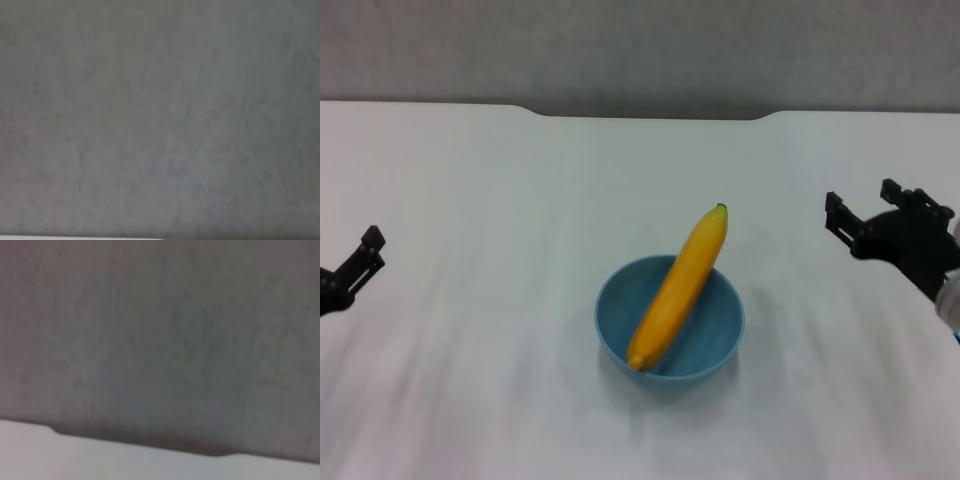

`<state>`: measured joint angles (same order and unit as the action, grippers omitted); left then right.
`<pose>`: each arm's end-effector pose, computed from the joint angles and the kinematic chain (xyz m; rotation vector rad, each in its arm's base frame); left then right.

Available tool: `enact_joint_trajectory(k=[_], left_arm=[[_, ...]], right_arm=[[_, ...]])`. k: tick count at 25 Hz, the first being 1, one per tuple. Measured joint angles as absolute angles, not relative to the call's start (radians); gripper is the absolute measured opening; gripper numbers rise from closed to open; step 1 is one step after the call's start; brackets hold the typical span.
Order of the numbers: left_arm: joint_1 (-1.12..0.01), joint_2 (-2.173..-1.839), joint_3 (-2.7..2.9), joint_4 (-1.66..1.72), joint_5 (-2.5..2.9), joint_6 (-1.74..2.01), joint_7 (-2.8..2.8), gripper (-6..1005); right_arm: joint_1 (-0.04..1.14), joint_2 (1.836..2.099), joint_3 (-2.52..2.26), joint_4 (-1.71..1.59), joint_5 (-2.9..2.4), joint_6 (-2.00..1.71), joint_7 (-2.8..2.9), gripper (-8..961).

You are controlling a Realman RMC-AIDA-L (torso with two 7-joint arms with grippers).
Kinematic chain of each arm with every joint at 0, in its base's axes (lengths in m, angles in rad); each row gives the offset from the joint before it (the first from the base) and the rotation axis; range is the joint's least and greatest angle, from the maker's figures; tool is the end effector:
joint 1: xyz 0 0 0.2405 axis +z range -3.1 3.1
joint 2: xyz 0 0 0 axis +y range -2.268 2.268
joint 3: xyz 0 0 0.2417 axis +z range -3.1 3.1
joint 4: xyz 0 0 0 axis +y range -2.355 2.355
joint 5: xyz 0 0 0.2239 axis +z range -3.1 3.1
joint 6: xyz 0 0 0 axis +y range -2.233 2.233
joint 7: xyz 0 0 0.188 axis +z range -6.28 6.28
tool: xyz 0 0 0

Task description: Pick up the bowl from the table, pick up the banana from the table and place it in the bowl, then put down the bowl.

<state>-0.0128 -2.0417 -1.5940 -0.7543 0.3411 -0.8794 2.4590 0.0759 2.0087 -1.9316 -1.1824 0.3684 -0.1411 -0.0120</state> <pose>-0.3326 0.3402 0.0233 -1.6948 -0.7048 -0.7820 0.2558 0.3877 -0.0344 -1.8413 0.7282 0.4447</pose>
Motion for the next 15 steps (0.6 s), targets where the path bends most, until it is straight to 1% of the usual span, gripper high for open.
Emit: enact_joint_trajectory(k=[3,8,15], left_arm=[[-0.05,-2.041,-1.594,-0.648,0.291,-0.955,2.499,893],[-0.085,-2.042,-1.594,-0.564,0.254,-0.995,2.532,893],[-0.12,-2.046,-1.588,-0.457,0.215,-1.075,2.544,893]], right_arm=[[0.074,2.01,-1.962,-1.09,0.368,-0.308,-0.017,722],[0.08,2.011,-2.018,-0.919,0.374,-0.59,-0.015,718],[0.09,2.012,-2.05,-0.804,0.416,-0.742,-0.011,715]])
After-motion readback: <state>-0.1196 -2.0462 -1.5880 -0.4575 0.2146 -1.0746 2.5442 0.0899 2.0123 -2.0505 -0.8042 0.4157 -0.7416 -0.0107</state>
